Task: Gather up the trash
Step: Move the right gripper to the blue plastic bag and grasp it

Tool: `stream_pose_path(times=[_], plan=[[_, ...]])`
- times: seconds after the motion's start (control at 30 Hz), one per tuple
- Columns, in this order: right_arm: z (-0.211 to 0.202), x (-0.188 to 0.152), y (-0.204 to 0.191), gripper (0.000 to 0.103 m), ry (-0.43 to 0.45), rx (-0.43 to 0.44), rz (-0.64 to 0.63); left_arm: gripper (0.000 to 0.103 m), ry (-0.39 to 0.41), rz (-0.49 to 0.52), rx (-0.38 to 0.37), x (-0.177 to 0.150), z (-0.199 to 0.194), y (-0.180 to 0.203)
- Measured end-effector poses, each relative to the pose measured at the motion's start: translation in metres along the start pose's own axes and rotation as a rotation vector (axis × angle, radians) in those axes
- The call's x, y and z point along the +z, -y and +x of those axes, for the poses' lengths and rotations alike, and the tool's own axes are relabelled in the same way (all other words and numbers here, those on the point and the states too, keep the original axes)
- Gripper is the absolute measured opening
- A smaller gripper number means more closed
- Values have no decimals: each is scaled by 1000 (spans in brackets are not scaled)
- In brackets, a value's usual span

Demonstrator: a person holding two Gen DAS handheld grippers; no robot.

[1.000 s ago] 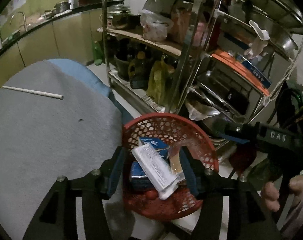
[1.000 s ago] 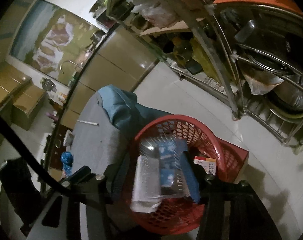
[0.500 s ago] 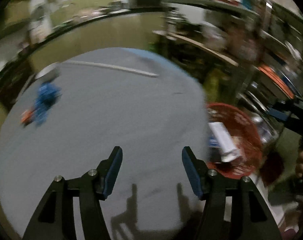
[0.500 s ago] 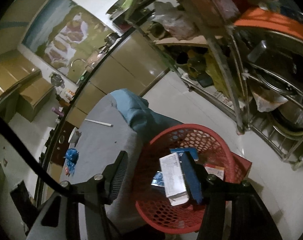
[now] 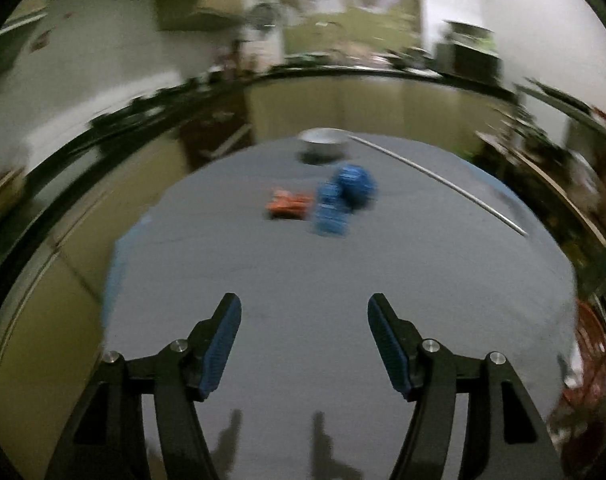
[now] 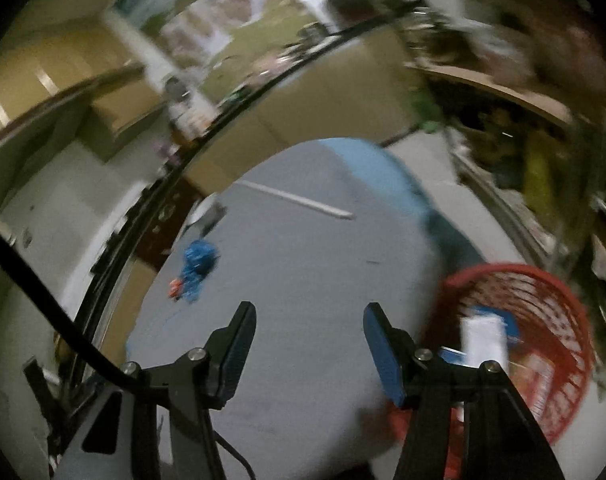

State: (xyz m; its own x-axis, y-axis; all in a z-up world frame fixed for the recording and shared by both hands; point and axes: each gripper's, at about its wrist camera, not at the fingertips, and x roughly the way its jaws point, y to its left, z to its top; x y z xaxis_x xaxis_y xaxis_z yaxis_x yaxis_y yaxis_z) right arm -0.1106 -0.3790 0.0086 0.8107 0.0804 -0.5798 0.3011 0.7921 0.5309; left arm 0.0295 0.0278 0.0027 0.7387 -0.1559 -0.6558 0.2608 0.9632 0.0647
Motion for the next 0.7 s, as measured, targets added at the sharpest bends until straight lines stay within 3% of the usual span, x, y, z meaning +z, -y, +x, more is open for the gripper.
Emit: stream_pose_path(times=[0.1, 0.2, 0.47, 0.7], plan=[[31, 6, -48, 61, -41, 28, -83, 69, 9, -59, 83, -5, 7, -41], [70, 10, -90, 62, -110, 78, -121, 69, -13, -103, 117, -13, 20, -69], [190, 15, -178, 62, -259, 138, -156, 69, -70, -179, 123, -33, 47, -115], [290, 30, -214, 62, -325, 105, -94, 69, -77, -215, 135, -36, 62, -145]])
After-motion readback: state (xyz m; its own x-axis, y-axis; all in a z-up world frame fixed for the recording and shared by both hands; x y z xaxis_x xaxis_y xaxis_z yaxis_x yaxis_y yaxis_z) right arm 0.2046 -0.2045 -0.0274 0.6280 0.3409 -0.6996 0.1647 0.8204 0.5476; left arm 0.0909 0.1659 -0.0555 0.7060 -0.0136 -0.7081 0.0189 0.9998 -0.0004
